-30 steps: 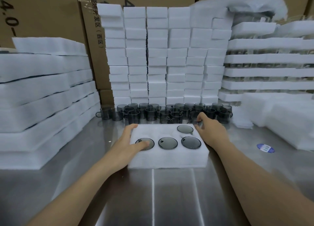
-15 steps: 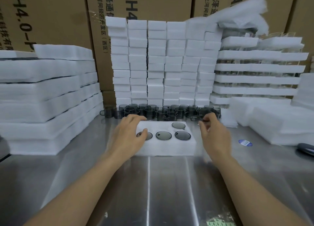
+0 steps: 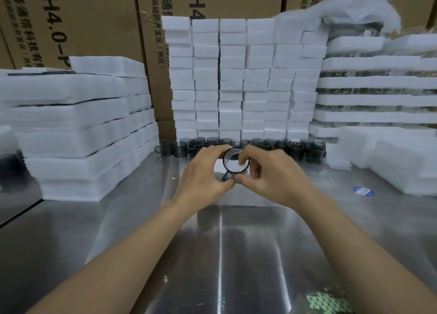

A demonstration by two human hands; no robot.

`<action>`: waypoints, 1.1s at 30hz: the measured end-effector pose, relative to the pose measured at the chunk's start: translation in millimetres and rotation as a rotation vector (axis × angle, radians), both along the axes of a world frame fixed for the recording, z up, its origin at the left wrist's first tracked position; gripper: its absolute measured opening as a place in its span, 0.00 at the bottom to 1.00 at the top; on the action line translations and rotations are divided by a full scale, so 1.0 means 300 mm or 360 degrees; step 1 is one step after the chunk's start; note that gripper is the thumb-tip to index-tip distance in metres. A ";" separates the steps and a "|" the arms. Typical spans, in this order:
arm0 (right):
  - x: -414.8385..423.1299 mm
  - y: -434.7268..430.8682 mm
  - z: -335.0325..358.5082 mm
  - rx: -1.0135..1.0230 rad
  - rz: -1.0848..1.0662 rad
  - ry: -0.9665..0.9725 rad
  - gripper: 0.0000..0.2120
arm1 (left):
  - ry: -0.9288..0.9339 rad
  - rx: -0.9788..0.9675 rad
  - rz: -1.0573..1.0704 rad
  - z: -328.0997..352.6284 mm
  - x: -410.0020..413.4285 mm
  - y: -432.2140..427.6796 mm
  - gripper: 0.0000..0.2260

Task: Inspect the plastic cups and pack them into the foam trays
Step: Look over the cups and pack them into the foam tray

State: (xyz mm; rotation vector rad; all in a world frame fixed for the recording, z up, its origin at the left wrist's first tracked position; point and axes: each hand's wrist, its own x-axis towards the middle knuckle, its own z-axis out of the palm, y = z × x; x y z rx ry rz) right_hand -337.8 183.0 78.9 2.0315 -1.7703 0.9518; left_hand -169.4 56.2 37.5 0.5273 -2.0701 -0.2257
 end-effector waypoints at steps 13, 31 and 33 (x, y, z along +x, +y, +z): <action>-0.050 0.003 -0.015 0.0177 0.0196 -0.0363 0.28 | -0.0091 -0.0194 -0.0005 0.008 0.004 0.007 0.30; -0.049 -0.033 -0.026 0.0161 0.0136 -0.1133 0.16 | -0.0154 -0.0277 -0.0079 0.034 0.018 0.049 0.31; -0.048 -0.032 -0.026 0.0181 0.0141 -0.1122 0.18 | -0.0186 -0.0302 -0.0045 0.033 0.023 0.050 0.30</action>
